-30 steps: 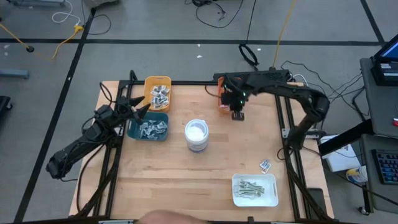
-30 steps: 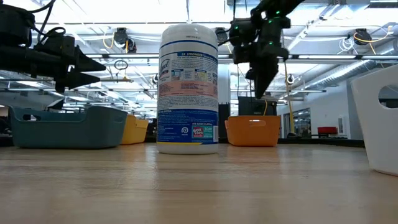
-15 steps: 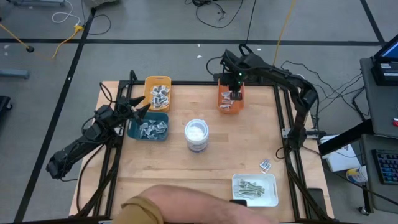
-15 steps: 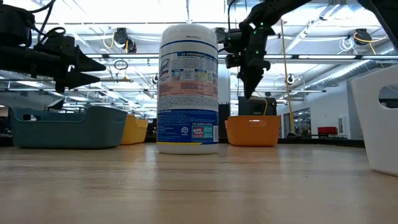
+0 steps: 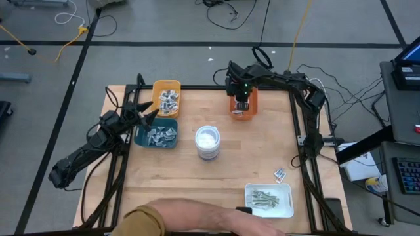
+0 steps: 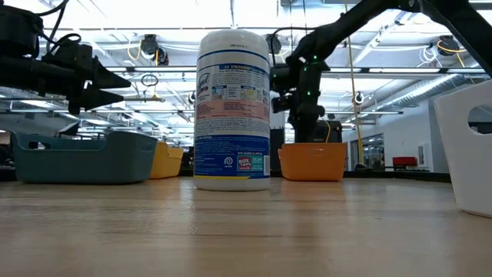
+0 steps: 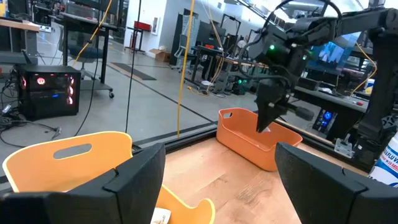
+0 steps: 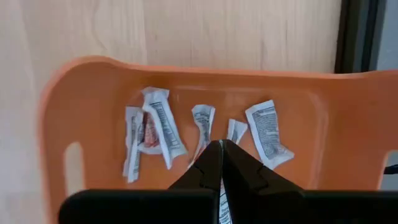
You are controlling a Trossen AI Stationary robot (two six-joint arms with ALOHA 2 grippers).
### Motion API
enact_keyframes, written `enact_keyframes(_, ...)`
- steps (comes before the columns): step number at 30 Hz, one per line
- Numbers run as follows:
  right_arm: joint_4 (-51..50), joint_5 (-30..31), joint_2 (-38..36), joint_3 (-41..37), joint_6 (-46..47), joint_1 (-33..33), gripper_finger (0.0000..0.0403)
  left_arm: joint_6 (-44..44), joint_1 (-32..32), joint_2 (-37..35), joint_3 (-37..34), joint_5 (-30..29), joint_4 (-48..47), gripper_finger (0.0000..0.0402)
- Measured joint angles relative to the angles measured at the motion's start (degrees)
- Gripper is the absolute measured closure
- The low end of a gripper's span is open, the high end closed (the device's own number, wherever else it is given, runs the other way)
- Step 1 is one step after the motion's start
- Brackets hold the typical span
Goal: Pick & Place First Aid Supplies
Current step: Put the orange pad into the orange bin
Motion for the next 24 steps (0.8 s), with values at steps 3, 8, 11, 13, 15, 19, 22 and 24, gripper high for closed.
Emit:
enact_keyframes(3,1.7,0.2,0.4,-1.1,-0.9,0.0,0.0403,0.0,0.0,0.0,0.0,0.0,0.0,0.0096)
enact_keyframes(8,2.3,0.2,0.5,-2.8,-0.6,0.0,0.0396,0.0,0.0,0.0,0.0,0.0,0.0,0.0096)
enact_keyframes(11,2.0,-0.5,0.4,-2.8,1.8,0.0,0.0369,0.0,0.0,0.0,0.0,0.0,0.0,0.0096)
enact_keyframes(13,1.2,-2.3,0.4,-2.8,2.0,0.0,0.0339,0.0,0.0,0.0,0.0,0.0,0.0,0.0096)
enact_keyframes(15,1.0,-3.4,0.4,-2.8,1.9,0.0,0.0304,0.0,0.0,0.0,0.0,0.0,0.0,0.0096)
enact_keyframes(19,0.8,0.1,-0.6,-2.8,4.2,0.5,0.0230,0.0,0.0,0.0,0.0,0.0,0.0,0.0096)
enact_keyframes(22,0.7,4.6,-2.8,-2.8,13.1,0.8,0.0184,0.0,0.0,0.0,0.0,0.0,0.0,0.0096)
enact_keyframes(24,-0.2,7.3,-4.5,-2.8,23.0,0.8,0.0163,0.0,0.0,0.0,0.0,0.0,0.0,0.0096)
